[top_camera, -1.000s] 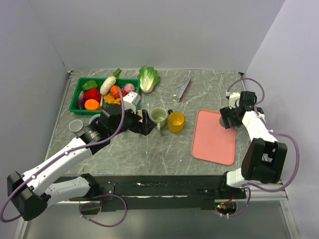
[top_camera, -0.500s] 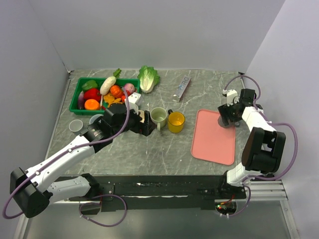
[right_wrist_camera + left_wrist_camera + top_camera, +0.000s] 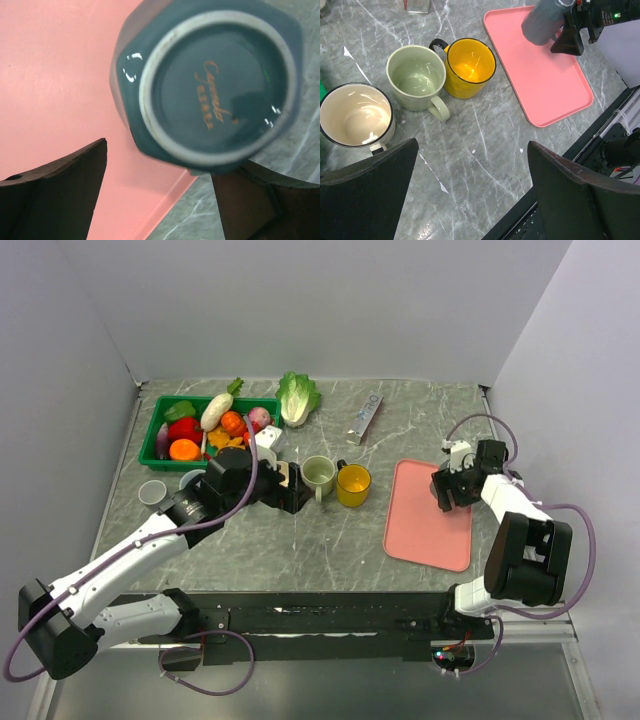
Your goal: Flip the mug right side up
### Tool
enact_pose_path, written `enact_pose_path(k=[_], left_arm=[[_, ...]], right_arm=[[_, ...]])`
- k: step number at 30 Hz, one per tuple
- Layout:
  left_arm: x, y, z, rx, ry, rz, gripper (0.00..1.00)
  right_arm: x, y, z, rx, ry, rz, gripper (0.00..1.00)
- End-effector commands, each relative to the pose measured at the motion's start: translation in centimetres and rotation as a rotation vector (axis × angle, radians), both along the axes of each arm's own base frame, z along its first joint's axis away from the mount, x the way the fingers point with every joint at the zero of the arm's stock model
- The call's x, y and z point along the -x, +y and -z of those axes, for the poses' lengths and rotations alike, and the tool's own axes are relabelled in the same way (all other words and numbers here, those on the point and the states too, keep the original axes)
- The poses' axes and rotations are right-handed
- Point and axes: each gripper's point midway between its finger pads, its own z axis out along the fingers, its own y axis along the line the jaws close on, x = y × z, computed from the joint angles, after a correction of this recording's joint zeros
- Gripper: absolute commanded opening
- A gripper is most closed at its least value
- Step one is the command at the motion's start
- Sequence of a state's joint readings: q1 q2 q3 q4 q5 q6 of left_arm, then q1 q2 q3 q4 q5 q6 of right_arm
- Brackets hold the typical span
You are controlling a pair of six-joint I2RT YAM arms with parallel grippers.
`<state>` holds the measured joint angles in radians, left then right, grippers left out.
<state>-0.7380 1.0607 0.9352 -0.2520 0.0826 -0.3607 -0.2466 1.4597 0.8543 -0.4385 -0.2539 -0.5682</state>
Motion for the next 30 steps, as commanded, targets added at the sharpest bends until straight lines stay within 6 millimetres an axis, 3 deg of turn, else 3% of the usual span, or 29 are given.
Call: enact_pose_path(k=[1, 5, 10, 14, 19, 23, 24, 30], left_arm=[[0.4, 0.0, -1.4, 0.047, -0.04, 0.015, 0.96], [0.4, -0.1, -1.2, 0.055, -0.032, 0.016, 0.96], [0.4, 0.0, -1.0, 0.046, -0.03, 0.01, 0.96], [0.3, 0.0, -0.9, 0.045, -0.024, 0.009, 0.96], [0.2, 0.0, -1.2, 0.051, -0.024, 0.004, 0.96], [0.2, -0.1, -1.8, 0.067, -0.025, 0.003, 0.96], [0.2, -0.2, -1.8, 0.071, -0.023, 0.005, 0.96], [0.5, -1.2, -3.1, 0.127, -0.006, 0.036, 0.96]], right_arm=[[-1.1, -0.6, -2.7, 0.022, -0.114, 0.055, 0.82], [-1.9, -1.6, -3.1, 0.059, -0.16, 0.107, 0.55], [-2.2, -2.0, -3.0, 0.071, -0.168, 0.119, 0.42], [-2.3, -2.2, -2.8, 0.079, -0.156, 0.123, 0.0], [-2.3, -1.8, -2.9, 0.053, -0.149, 0.126, 0.0], [-2.5, -1.3, -4.3, -0.009, -0.143, 0.182, 0.0], [-3.2, -1.2, -5.4, -0.03, -0.157, 0.201, 0.0], [-3.3, 1.8, -6.8, -0.281, -0.063, 0.364, 0.0]])
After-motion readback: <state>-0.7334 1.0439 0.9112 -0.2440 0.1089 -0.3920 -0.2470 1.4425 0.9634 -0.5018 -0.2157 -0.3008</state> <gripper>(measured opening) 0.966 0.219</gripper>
